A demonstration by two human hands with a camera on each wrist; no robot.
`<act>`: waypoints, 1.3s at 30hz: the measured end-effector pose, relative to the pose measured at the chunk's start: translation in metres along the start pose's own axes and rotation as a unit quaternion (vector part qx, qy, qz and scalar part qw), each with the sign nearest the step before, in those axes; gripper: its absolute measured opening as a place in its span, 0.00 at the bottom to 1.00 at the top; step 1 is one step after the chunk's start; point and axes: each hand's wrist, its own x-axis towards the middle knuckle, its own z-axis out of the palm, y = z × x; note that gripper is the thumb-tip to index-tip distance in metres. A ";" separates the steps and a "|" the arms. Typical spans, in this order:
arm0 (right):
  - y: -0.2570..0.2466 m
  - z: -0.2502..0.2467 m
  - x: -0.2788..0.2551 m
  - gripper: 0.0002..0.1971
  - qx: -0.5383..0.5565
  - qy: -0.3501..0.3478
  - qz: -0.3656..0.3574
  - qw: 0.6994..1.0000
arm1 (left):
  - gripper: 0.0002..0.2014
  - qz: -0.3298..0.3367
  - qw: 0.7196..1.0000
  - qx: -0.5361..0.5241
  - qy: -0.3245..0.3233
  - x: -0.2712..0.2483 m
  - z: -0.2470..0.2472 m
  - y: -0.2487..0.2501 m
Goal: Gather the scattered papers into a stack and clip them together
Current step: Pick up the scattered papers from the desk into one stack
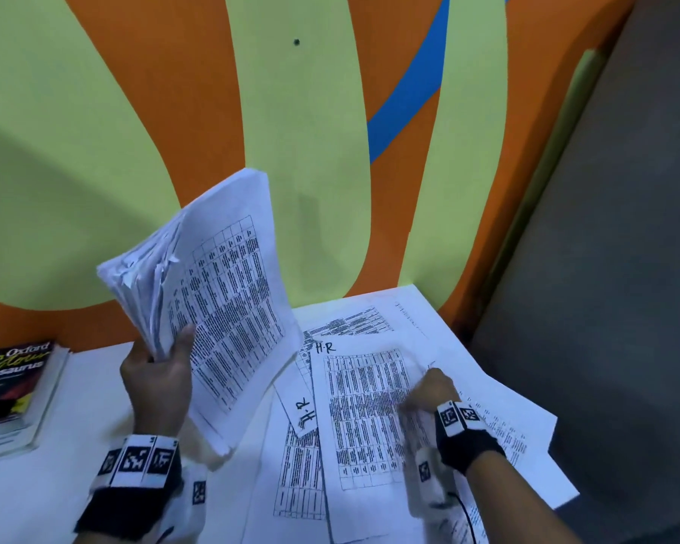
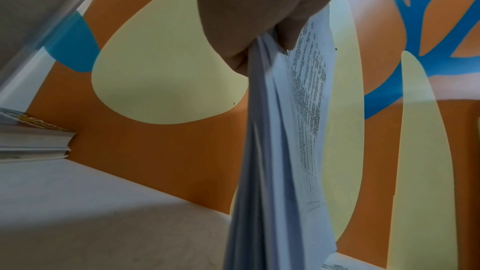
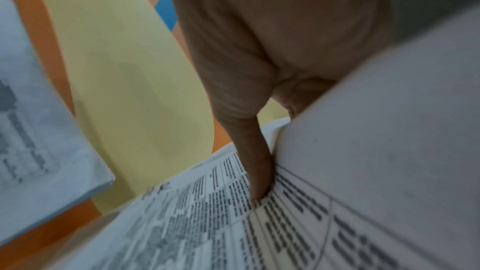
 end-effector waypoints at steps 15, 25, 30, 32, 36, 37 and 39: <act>-0.001 0.004 0.014 0.21 0.577 0.049 0.118 0.807 | 0.20 0.014 0.999 -0.022 0.030 0.008 -0.013 0.003; -0.065 0.023 0.002 0.29 0.582 -0.026 0.142 0.800 | 0.17 -0.002 0.999 -0.016 0.030 0.003 -0.016 0.004; -0.062 0.031 0.005 0.23 0.507 -0.045 0.088 0.857 | 0.17 -0.010 0.999 -0.007 0.037 0.004 -0.024 0.002; -0.064 0.033 0.007 0.22 0.498 -0.020 0.074 0.864 | 0.17 -0.008 0.999 -0.004 0.038 0.005 -0.028 0.001; -0.055 0.025 0.016 0.20 0.516 0.076 0.070 0.850 | 0.20 -0.015 0.999 -0.002 0.046 0.009 -0.031 0.001; -0.042 0.026 0.028 0.26 0.516 0.111 0.070 0.847 | 0.20 -0.017 0.999 -0.002 0.047 0.010 -0.030 0.002; -0.016 0.014 0.023 0.33 0.494 0.117 0.054 0.860 | 0.20 -0.013 0.999 -0.003 0.040 0.011 -0.025 0.000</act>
